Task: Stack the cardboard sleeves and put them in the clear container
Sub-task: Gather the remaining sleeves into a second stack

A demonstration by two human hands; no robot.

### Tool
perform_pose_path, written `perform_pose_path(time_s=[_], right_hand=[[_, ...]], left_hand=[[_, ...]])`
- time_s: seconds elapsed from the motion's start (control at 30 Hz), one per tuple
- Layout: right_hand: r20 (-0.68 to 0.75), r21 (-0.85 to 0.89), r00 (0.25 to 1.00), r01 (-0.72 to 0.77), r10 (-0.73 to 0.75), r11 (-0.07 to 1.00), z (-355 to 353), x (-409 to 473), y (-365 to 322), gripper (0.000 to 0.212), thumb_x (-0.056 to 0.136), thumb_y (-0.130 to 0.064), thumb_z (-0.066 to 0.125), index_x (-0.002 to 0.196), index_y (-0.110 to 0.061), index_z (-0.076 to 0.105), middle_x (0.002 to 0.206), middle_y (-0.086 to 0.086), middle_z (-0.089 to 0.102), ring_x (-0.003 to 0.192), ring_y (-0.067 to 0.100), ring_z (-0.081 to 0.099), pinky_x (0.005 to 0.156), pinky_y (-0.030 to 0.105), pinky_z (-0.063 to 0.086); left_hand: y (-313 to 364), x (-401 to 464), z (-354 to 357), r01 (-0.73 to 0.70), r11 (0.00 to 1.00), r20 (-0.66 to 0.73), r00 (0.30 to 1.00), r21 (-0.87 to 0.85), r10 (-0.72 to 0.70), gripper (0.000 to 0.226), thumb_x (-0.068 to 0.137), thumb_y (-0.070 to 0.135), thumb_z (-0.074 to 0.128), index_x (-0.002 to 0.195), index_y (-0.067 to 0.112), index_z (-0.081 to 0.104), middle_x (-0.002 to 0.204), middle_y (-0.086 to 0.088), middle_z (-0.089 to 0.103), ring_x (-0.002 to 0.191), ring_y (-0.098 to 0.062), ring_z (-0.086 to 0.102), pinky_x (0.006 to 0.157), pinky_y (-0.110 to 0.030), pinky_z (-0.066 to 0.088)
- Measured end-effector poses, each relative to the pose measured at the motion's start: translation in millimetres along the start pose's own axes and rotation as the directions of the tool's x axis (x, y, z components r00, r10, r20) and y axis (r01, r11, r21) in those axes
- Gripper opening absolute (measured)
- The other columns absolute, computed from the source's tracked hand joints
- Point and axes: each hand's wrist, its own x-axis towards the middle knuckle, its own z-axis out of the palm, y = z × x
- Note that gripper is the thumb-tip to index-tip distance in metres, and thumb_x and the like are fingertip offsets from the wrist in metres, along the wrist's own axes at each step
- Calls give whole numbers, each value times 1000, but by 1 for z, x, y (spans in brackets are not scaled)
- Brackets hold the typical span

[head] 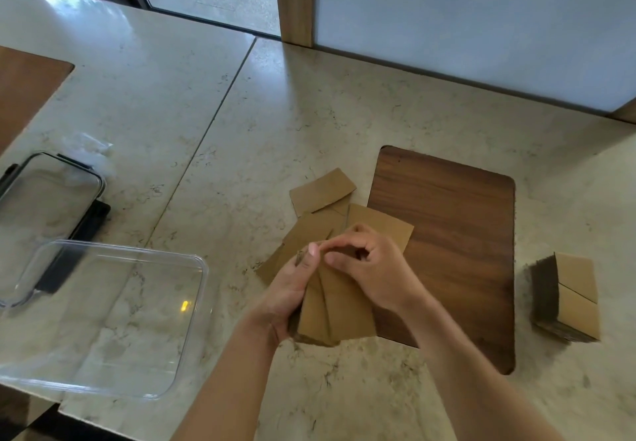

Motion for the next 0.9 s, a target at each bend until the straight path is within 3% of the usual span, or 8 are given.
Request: perform_pose_path(time_s=[0.1, 0.23, 0.37, 0.5, 0.63, 0.77, 0.83, 0.9], right_hand=[[-285, 44, 958, 30, -16, 999, 40, -4, -1, 12, 85, -35, 81, 91, -39, 72, 105, -11, 62, 106, 14, 60, 91, 26, 49], [-461, 159, 881, -35, 105, 987, 72, -12, 4, 21, 90, -23, 77, 98, -39, 65, 108, -10, 65, 108, 13, 61, 95, 36, 50], [-485, 406, 867, 106, 115, 908, 82, -14, 6, 16, 95, -33, 59, 108, -28, 67, 104, -4, 68, 91, 12, 68, 79, 30, 55], [-519, 94, 847, 189, -114, 978, 87, -7, 8, 30, 103, -30, 44, 102, -18, 71, 108, 1, 64, 105, 16, 63, 92, 28, 50], [-557, 0, 806, 240, -199, 971, 77, -2, 9, 28, 103, -23, 42, 95, -18, 69, 100, -7, 64, 98, 16, 63, 85, 30, 52], [-558, -174, 822, 22, -117, 984, 39, -10, 32, 28, 103, -35, 43, 96, -25, 68, 94, -12, 59, 93, 8, 54, 82, 33, 51], [-455, -411, 890, -232, 22, 882, 21, -19, 47, 36, 100, -47, 53, 124, -24, 67, 115, -7, 56, 113, 9, 45, 103, 37, 45], [-316, -663, 944, -288, 90, 691, 15, -30, 57, 60, 96, -58, 58, 146, -26, 51, 134, -3, 49, 128, 18, 39, 112, 38, 34]], left_hand=[[-12, -1, 1, 15, 990, -34, 999, -144, -20, 61, 82, 47, 81, 133, 14, 70, 128, -23, 74, 116, -39, 73, 81, -46, 65], [-37, -1, -6, -7, 927, -48, 999, -375, -11, 88, 62, 28, 101, 141, 17, 64, 125, -24, 74, 108, -38, 75, 79, -48, 64], [-33, 4, -9, -239, 694, -187, 971, -680, 151, 26, 78, 29, 87, 103, 24, 84, 101, -9, 76, 88, -23, 77, 78, -45, 65], [-27, 9, 14, -222, 647, -181, 975, -729, 130, 66, 65, 33, 95, 121, 4, 75, 113, -16, 76, 104, -31, 77, 81, -44, 66], [-21, 14, 19, -207, 673, -208, 975, -710, 81, 93, 68, 27, 91, 152, 15, 55, 133, -12, 62, 122, -31, 64, 93, -47, 63], [-14, 13, 2, -230, 731, -145, 973, -642, 179, 30, 80, 15, 82, 107, 27, 79, 102, -12, 73, 86, -27, 73, 74, -46, 64], [-15, 9, -8, -245, 772, -176, 969, -587, 173, 33, 84, 13, 79, 111, 31, 76, 105, -14, 74, 87, -31, 73, 72, -47, 63], [-13, 5, -14, -245, 816, -169, 969, -524, 183, 39, 84, 16, 84, 118, 31, 73, 106, -16, 74, 89, -33, 73, 70, -47, 62]])
